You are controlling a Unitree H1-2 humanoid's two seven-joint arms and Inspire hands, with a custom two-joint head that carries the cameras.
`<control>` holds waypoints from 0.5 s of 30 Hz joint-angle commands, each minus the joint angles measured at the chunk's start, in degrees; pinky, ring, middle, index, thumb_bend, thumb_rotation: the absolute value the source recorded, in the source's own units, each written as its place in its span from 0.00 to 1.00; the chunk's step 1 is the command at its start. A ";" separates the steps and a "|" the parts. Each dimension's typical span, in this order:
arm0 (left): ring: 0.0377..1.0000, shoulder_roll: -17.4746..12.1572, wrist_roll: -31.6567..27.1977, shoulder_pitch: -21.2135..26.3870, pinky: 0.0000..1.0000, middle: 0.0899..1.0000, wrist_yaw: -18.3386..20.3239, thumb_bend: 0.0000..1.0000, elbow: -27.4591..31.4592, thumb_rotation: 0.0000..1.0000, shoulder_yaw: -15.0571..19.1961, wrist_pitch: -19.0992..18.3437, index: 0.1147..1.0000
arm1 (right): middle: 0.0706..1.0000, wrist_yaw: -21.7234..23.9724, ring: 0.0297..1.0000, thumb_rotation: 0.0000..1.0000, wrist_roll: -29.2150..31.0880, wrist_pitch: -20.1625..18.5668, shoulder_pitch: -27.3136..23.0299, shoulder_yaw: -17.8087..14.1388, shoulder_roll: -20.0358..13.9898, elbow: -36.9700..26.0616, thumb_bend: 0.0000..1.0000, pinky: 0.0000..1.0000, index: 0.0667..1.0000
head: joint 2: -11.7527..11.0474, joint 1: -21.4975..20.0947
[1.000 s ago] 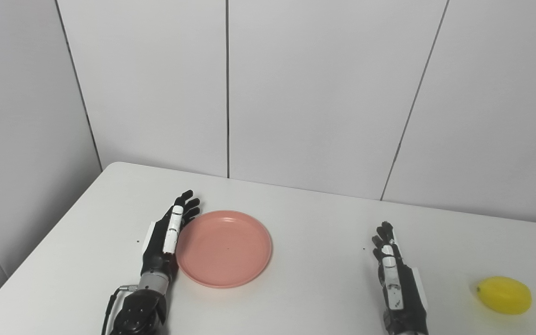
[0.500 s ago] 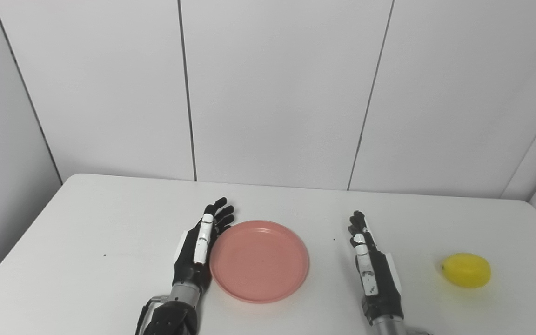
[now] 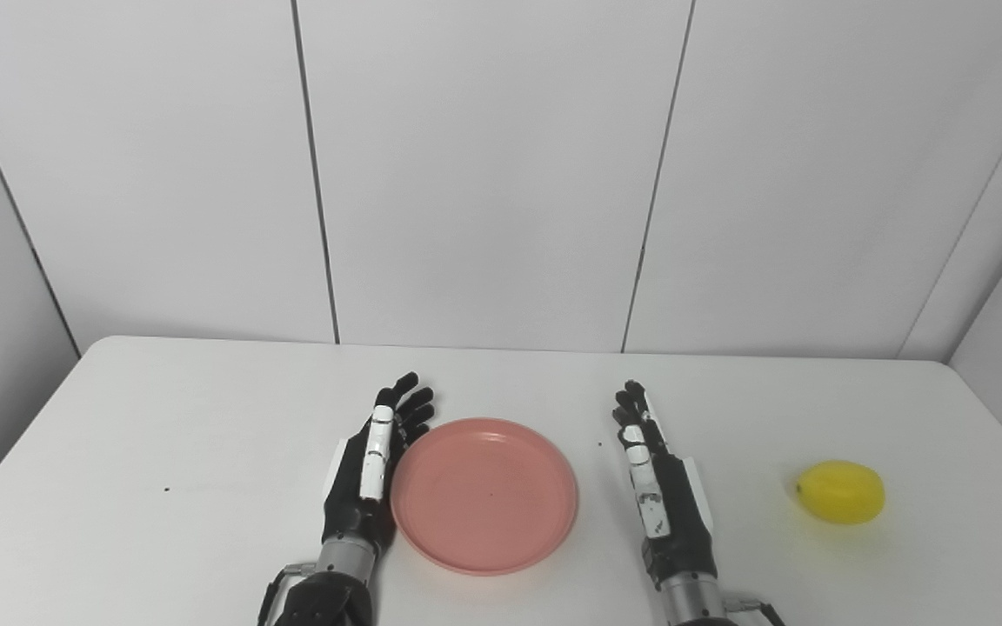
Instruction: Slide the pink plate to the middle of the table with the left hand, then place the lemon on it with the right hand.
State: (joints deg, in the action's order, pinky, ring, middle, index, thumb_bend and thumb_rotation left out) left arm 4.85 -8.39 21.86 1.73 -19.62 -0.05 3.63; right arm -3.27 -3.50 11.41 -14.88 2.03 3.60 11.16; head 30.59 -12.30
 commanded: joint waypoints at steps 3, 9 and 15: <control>0.88 0.58 0.24 0.65 0.92 0.86 0.93 0.61 -0.22 1.00 -0.56 0.50 0.85 | 0.94 -0.76 0.95 0.99 -0.40 2.82 -0.42 0.11 0.81 0.55 0.72 0.98 0.95 | 0.22 -0.61; 0.87 0.78 0.32 0.54 0.90 0.86 0.81 0.61 -0.17 1.00 -0.77 0.27 0.85 | 0.94 -0.86 0.95 1.00 -0.55 2.46 -0.61 0.03 1.06 0.36 0.72 0.99 0.95 | 0.41 -1.76; 0.89 0.49 0.49 0.59 0.90 0.87 1.25 0.61 -0.83 1.00 -1.36 0.55 0.85 | 0.94 -1.29 0.95 0.99 -0.89 2.01 -0.88 -0.28 1.18 0.23 0.74 0.99 0.95 | 0.36 -2.53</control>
State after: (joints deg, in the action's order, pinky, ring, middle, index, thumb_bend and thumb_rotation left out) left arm 4.91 -8.17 21.81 2.05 -19.99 -1.12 4.11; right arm -3.59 -4.17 11.51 -15.00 1.78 3.94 11.27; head 30.94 -14.85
